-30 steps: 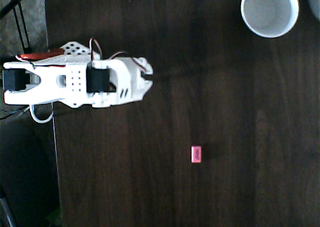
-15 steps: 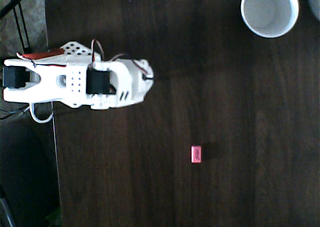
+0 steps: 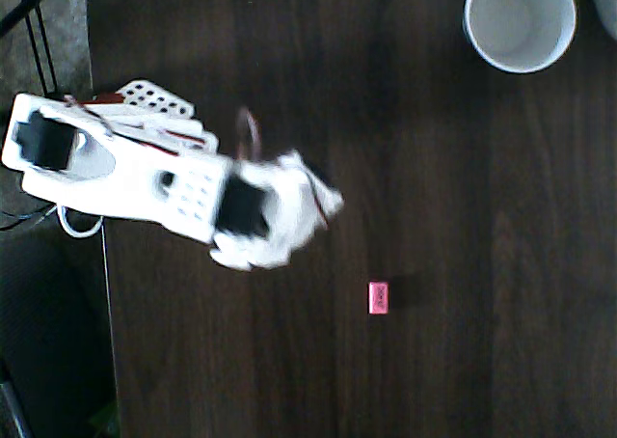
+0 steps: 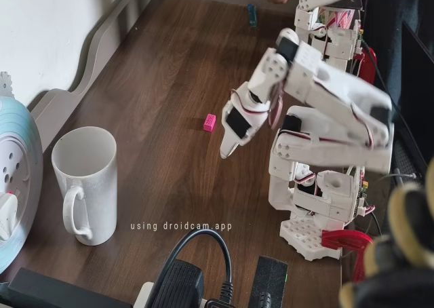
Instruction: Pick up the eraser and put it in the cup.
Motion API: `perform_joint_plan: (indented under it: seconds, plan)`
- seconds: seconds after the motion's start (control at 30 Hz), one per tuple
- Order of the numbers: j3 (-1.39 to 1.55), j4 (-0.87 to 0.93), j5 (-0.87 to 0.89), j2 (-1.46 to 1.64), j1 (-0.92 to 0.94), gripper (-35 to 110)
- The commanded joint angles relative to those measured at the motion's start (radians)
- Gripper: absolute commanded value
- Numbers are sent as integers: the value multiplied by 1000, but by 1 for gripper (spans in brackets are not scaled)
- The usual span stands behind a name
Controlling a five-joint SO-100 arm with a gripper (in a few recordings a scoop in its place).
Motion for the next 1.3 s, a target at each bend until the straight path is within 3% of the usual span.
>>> perform_joint_plan:
  seconds: [0.0, 0.13, 0.6, 0.77, 1.27]
  plan:
    - [-138, -89, 44, -126, 103, 13]
    - [-299, -95, 74, -347, 183, 21]
    - [-577, -98, 206, -727, 298, 21]
    - [-815, 23, 291, -946, 308, 20]
    - [-824, 67, 288, -1072, 374, 20]
